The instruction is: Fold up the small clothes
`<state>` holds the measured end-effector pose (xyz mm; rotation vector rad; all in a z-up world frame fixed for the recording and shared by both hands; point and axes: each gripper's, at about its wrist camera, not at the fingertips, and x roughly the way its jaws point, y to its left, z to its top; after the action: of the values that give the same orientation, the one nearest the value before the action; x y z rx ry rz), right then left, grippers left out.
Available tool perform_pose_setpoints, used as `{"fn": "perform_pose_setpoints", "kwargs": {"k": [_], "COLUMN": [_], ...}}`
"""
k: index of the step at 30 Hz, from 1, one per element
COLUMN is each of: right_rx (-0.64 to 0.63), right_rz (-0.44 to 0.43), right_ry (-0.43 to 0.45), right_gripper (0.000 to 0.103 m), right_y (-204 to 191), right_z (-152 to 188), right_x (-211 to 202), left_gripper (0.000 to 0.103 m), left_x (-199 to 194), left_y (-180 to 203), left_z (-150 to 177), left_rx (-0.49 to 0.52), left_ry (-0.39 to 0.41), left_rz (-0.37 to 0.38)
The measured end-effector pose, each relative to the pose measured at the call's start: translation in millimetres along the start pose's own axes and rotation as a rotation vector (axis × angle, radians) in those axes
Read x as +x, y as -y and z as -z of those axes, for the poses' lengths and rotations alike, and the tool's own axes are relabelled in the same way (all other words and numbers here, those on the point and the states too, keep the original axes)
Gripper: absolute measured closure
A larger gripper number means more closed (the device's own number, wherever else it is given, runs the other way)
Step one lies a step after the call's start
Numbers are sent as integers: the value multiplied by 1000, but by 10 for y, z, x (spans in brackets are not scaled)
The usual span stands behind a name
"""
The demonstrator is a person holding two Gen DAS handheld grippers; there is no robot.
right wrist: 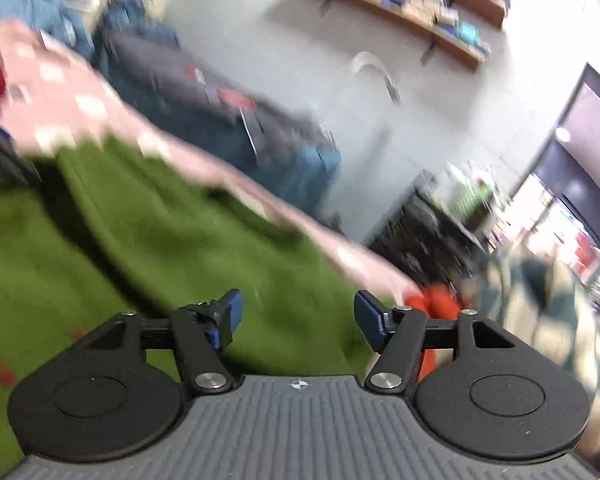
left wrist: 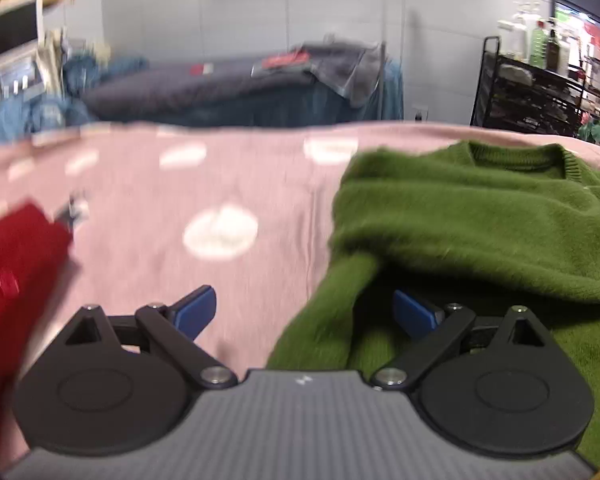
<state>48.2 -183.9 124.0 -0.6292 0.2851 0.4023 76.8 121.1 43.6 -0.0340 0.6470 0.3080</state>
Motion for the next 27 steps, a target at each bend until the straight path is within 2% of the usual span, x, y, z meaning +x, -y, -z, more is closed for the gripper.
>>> {"fn": "perform_pose_setpoints", "kwargs": {"k": [2, 4, 6, 10, 11, 13, 16, 17, 20, 22, 24, 27], "right_rx": [49, 153, 245, 269, 262, 216, 82, 47, -29, 41, 219, 468], "right_rz": [-91, -292, -457, -582, -600, -619, -582, -566, -538, -508, -491, -516], "right_ry": [11, 18, 29, -59, -81, -138, -185, -199, -269, -252, -245, -308], "right_gripper": [0, 0, 0, 7, 13, 15, 17, 27, 90, 91, 91, 93], "right_y": [7, 4, -57, -454, -570, -829, -1207, -1277, -1401, -1243, -962, -640], "right_z": [-249, -502, -709, -1136, -1218, -1317, -1337, -1319, -1234, -1242, -1281, -1280], "right_x": [134, 354, 623, 1248, 1387, 1583, 1714, 1750, 1902, 1956, 2073, 2415], "left_gripper": [5, 7, 13, 43, 50, 54, 60, 63, 70, 71, 72, 72], "left_x": [55, 156, 204, 251, 273, 330, 398, 410, 439, 452, 474, 546], "left_y": [94, 195, 261, 349, 357, 386, 383, 368, 289, 170, 24, -244], "left_z": [-39, -54, -72, -130, -130, -129, -98, -91, -94, -84, -67, -24], "left_rx": [57, 98, 108, 154, 170, 194, 185, 175, 119, 57, -30, -197], "left_ry": [0, -15, 5, 48, 53, 51, 45, 44, 40, 31, 25, -10], "left_rz": [-8, -1, 4, 10, 17, 27, 36, 40, 55, 80, 118, 194]}}
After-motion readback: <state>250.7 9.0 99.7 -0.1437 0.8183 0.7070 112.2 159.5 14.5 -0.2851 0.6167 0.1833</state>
